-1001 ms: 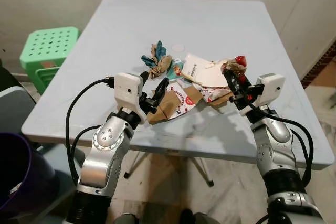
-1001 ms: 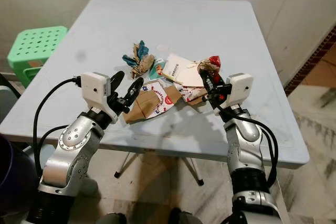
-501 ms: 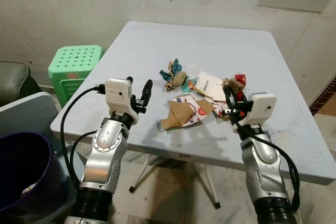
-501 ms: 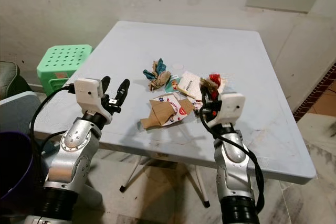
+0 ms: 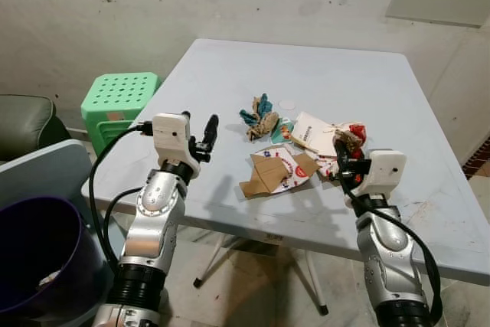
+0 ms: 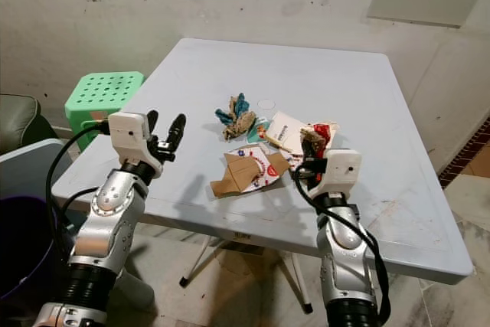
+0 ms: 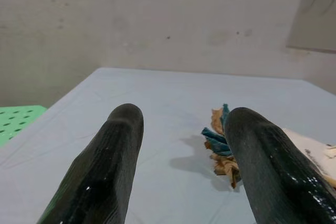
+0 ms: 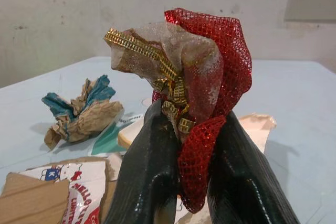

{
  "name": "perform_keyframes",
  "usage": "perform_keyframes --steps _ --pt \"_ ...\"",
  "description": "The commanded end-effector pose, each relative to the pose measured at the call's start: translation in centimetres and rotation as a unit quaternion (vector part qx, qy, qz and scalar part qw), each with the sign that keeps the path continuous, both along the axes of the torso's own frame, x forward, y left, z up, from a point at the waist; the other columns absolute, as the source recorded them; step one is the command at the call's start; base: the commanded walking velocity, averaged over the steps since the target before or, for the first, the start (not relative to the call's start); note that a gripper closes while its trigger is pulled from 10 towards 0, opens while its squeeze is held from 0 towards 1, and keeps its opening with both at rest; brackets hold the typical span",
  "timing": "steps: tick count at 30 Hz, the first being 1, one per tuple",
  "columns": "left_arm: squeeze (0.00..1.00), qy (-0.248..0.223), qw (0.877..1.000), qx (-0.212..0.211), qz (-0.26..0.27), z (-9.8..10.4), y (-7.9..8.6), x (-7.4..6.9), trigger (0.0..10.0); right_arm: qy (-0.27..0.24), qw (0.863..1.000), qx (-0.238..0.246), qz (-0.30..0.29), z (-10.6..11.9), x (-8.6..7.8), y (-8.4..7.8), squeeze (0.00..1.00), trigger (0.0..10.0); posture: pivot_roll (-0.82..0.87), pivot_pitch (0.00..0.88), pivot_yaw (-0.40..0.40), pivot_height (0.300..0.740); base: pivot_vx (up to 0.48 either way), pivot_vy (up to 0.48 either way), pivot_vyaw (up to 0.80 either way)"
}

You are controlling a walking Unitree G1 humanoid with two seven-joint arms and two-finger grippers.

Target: Picking trash to rubbish bin

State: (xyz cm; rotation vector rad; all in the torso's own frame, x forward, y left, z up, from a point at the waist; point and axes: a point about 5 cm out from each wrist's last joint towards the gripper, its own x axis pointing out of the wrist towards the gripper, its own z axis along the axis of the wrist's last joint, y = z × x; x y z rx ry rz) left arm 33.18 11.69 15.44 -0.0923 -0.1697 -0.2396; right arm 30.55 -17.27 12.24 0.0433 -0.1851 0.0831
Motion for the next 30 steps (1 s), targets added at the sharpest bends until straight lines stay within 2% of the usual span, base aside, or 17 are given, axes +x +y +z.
perform_keyframes --steps 1,3,8,10,16,22,30 --pt "0.00 -0.007 1.000 -0.001 -0.015 0.3 -0.4 0.1 10.0 0.001 1.000 -0.008 0.005 0.1 -0.2 0.1 0.00 10.0 0.09 0.000 0.003 0.740 0.000 0.000 0.00" --pt "0.00 -0.009 0.998 0.016 -0.056 0.0 -1.1 -0.3 10.0 0.001 0.999 -0.009 0.036 0.2 -0.4 0.6 0.00 10.0 0.09 0.000 0.005 0.740 0.000 0.000 0.00" --pt "0.00 -0.014 0.995 0.024 -0.100 0.3 -1.2 -0.6 10.0 -0.001 0.998 -0.018 0.061 0.6 -0.4 0.5 0.00 10.0 0.09 0.000 0.004 0.740 0.000 0.000 0.00" --pt "0.00 -0.015 0.994 0.035 -0.102 0.3 -1.1 -0.6 10.0 -0.002 0.998 -0.021 0.063 0.6 -0.4 0.4 0.00 10.0 0.09 0.000 0.004 0.740 0.000 0.000 0.00" --pt "0.00 -0.006 0.995 0.023 -0.097 -0.1 -0.5 -0.8 10.0 0.000 0.998 -0.034 0.055 0.7 -0.5 -0.5 0.00 10.0 0.09 0.000 0.003 0.740 0.000 0.000 0.00" --pt "0.00 -0.005 0.996 0.024 -0.088 -0.2 -0.4 -0.8 10.0 -0.001 0.998 -0.048 0.050 0.6 -0.5 -0.5 0.00 10.0 0.09 0.000 0.001 0.740 0.000 0.000 0.00" --pt "0.00 -0.004 0.997 0.013 -0.080 0.0 -0.5 -0.5 10.0 0.003 0.997 -0.058 0.058 0.6 -0.4 -0.3 0.00 10.0 0.10 0.000 -0.008 0.740 0.000 0.000 0.80"
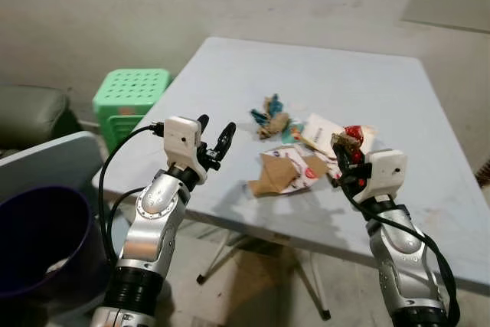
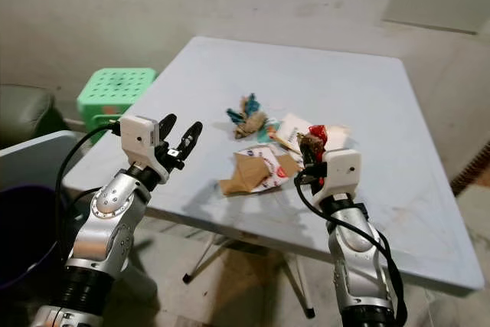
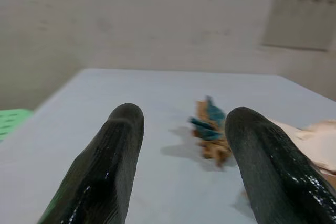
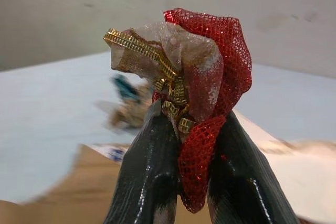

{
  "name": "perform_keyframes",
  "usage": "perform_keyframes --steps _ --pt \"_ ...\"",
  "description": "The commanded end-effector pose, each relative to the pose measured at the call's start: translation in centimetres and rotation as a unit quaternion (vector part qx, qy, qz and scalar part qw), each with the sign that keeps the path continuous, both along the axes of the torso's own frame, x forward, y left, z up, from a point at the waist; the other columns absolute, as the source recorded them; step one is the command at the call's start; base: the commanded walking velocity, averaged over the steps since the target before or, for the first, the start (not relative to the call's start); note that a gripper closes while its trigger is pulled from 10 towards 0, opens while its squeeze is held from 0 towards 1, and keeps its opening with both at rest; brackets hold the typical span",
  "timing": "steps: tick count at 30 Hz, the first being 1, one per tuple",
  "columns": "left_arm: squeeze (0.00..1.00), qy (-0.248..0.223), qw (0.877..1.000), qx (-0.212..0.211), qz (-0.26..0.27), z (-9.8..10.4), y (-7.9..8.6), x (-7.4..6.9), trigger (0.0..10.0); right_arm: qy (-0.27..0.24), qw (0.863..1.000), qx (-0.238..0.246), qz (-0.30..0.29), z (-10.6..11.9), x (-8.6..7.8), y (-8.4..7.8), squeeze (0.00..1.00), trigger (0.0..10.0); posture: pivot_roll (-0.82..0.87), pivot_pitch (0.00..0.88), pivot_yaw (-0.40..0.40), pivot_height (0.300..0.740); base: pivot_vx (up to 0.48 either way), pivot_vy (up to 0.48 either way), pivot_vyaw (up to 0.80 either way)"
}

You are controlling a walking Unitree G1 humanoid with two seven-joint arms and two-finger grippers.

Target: Picking trash to rubbish bin

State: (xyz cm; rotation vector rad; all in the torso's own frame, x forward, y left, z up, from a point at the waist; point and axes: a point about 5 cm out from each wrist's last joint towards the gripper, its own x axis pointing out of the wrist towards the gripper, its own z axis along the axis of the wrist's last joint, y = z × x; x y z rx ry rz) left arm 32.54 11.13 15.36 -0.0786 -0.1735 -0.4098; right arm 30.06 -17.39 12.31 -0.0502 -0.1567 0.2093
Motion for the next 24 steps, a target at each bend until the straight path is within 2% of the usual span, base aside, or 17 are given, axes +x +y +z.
perform_keyframes --steps 1,3,9,24 --pt "0.00 0.004 1.000 0.000 0.006 0.06 0.06 0.21 10.0 -0.006 1.000 -0.006 0.000 0.54 0.18 -0.23 0.00 10.0 0.10 0.000 -0.009 0.740 0.000 0.000 0.80" --pt "0.00 0.006 1.000 0.001 0.007 0.04 0.04 0.22 10.0 -0.006 1.000 -0.006 0.000 0.55 0.17 -0.35 0.00 10.0 0.10 0.000 -0.009 0.740 0.000 0.000 0.80" --pt "0.00 0.009 1.000 0.000 0.014 -0.03 0.11 0.34 10.0 -0.004 1.000 -0.010 -0.002 0.51 0.22 -0.59 0.00 10.0 0.10 0.000 -0.011 0.740 0.000 0.467 0.80" --pt "0.00 0.008 0.999 -0.002 0.035 -0.04 -0.06 0.48 10.0 0.000 1.000 -0.019 0.001 0.52 0.11 -0.96 0.00 10.0 0.09 0.000 -0.018 0.740 0.000 0.000 0.80"
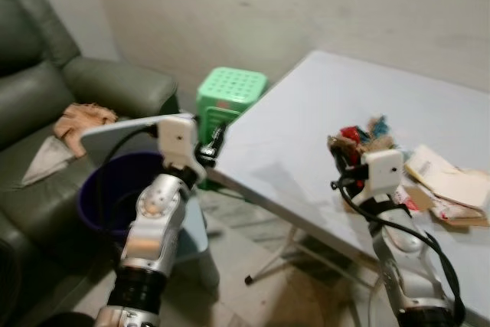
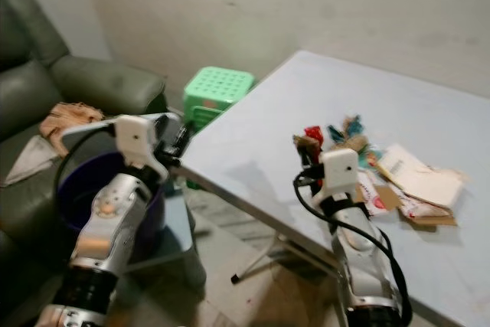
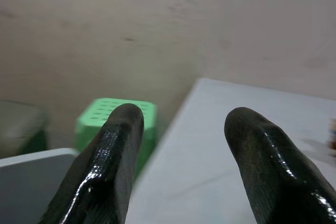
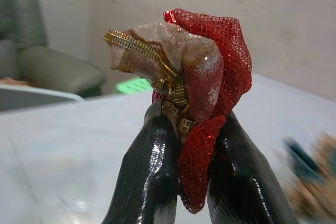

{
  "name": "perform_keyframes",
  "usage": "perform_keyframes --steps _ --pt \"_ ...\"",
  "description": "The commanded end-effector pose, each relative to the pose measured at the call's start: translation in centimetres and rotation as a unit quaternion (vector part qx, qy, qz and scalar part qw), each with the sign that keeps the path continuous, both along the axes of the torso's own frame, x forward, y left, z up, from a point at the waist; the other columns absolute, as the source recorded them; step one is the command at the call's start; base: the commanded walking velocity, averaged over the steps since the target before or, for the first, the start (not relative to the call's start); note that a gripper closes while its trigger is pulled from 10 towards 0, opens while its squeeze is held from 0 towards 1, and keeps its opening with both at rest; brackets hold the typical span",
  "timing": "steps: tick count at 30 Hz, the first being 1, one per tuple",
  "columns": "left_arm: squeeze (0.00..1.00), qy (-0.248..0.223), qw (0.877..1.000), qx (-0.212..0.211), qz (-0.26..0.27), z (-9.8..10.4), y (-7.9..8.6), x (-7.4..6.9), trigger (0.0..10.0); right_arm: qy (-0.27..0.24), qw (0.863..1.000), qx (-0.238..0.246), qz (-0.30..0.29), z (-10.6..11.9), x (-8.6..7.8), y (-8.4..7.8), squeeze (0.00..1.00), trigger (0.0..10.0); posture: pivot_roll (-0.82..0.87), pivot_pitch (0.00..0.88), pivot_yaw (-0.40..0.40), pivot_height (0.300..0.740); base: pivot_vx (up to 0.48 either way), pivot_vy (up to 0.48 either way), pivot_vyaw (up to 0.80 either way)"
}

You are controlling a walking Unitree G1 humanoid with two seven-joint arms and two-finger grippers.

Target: Picking trash to rubbish bin

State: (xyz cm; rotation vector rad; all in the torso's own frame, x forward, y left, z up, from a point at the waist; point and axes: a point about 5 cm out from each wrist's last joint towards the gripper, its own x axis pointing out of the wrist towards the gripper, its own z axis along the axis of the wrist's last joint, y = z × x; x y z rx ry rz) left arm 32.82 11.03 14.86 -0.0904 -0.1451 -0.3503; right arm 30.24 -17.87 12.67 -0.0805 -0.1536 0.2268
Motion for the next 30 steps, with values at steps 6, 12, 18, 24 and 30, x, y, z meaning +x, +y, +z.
perform_keyframes --steps 6,12,18,24,30 --pt "0.00 -0.009 1.000 0.001 0.014 0.49 0.04 0.21 10.0 0.000 1.000 -0.005 -0.004 0.27 0.02 -0.56 0.00 10.0 0.10 0.000 -0.022 0.740 0.000 0.000 0.80" --pt "0.00 -0.011 1.000 0.006 0.021 0.47 0.06 0.20 10.0 0.003 1.000 -0.007 0.001 0.25 0.05 -0.51 0.00 10.0 0.10 0.000 -0.024 0.740 0.000 0.000 0.80" --pt "0.00 -0.011 1.000 0.005 0.024 0.48 0.07 0.16 10.0 0.004 1.000 -0.007 0.000 0.23 0.02 -0.60 0.00 10.0 0.10 0.000 -0.025 0.740 0.000 0.000 0.80" --pt "0.00 -0.006 0.999 0.007 0.034 0.29 0.23 0.14 10.0 0.006 1.000 0.022 -0.004 0.28 0.11 -0.86 0.00 10.0 0.10 0.000 -0.024 0.740 0.000 0.000 0.00" --pt "0.00 -0.003 0.999 0.008 0.036 0.10 0.22 0.08 10.0 0.007 1.000 0.021 -0.007 0.33 0.08 -1.05 0.00 10.0 0.10 0.000 -0.023 0.740 0.000 0.000 0.00"
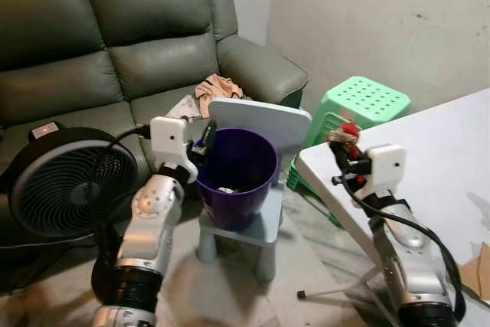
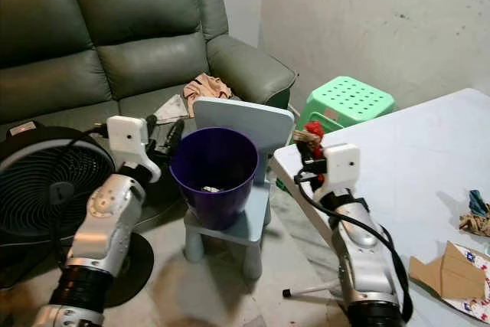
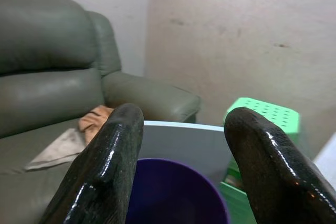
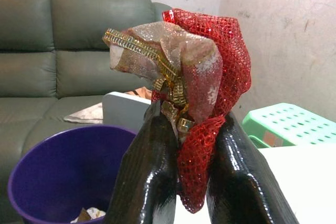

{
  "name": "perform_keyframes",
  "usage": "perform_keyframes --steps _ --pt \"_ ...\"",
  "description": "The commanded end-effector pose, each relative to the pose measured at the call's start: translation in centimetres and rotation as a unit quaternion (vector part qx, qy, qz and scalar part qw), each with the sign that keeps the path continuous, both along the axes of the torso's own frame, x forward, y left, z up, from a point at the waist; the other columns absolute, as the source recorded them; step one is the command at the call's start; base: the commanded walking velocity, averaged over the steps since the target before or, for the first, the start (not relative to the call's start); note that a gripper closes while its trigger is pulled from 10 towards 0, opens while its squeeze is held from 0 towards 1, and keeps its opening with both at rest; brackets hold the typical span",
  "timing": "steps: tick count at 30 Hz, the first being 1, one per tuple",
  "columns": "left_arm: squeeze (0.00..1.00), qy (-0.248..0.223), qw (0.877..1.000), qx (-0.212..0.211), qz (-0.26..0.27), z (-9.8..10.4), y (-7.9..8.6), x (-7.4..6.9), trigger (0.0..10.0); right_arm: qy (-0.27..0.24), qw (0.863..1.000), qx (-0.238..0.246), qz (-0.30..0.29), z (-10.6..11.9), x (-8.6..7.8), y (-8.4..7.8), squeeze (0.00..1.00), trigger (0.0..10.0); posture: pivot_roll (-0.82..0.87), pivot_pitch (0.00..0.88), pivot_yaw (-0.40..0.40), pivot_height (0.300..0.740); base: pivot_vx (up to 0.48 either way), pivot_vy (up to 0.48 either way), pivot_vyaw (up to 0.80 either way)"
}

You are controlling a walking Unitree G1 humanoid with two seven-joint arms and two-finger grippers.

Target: Picking trash to rubbish bin

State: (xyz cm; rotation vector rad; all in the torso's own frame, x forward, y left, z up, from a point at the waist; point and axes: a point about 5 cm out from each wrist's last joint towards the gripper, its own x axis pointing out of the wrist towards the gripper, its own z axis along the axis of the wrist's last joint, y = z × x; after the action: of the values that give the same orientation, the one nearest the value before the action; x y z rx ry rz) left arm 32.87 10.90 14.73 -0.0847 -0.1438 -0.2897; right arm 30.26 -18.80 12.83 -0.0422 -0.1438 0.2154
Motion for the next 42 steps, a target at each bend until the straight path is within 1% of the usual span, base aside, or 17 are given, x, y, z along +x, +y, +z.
perform_keyframes --steps 1,10,18,23,29,30,32,35,42 --pt "0.00 -0.004 1.000 0.011 0.005 0.21 0.28 0.03 10.0 0.001 1.000 0.002 -0.003 0.17 0.08 -0.16 0.00 10.0 0.10 0.000 -0.023 0.740 0.000 0.000 0.00" --pt "0.00 -0.006 1.000 0.021 0.002 0.20 0.14 0.03 10.0 -0.001 1.000 0.002 -0.005 0.30 0.18 -0.31 0.00 10.0 0.10 0.000 -0.020 0.740 0.000 0.000 0.00" --pt "0.00 -0.006 1.000 0.021 0.002 0.25 0.14 0.07 10.0 -0.003 1.000 -0.005 -0.001 0.39 0.25 -0.20 0.00 10.0 0.11 0.000 -0.023 0.740 0.000 0.000 0.00" --pt "0.00 -0.007 1.000 0.011 -0.006 0.45 -0.02 0.11 10.0 -0.002 1.000 -0.002 -0.001 0.36 0.33 -0.18 0.00 10.0 0.11 0.000 -0.023 0.740 0.000 0.000 0.00" --pt "0.00 -0.008 1.000 0.018 -0.005 0.47 -0.06 0.19 10.0 -0.001 1.000 0.002 -0.001 0.33 0.36 -0.23 0.00 10.0 0.11 0.000 -0.022 0.740 0.000 0.000 0.00" --pt "0.00 -0.008 1.000 0.019 -0.005 0.43 -0.11 0.20 10.0 -0.004 1.000 -0.013 -0.002 0.41 0.37 -0.23 0.00 10.0 0.10 0.000 -0.021 0.740 0.000 0.000 0.00" --pt "0.00 -0.012 1.000 0.024 0.000 0.46 -0.11 0.17 10.0 -0.008 1.000 -0.016 0.010 0.50 0.30 -0.01 0.00 10.0 0.10 0.000 -0.021 0.740 0.000 0.000 0.00" --pt "0.00 -0.012 1.000 0.026 -0.004 0.46 -0.31 0.13 10.0 -0.011 1.000 -0.024 0.008 0.64 0.32 -0.01 0.00 10.0 0.10 0.000 -0.021 0.740 0.000 0.000 0.67" --pt "0.00 -0.010 1.000 0.022 -0.004 0.51 -0.46 0.27 10.0 -0.009 1.000 -0.023 0.016 0.55 0.43 0.19 0.00 10.0 0.10 0.000 -0.023 0.740 0.000 0.000 0.80"
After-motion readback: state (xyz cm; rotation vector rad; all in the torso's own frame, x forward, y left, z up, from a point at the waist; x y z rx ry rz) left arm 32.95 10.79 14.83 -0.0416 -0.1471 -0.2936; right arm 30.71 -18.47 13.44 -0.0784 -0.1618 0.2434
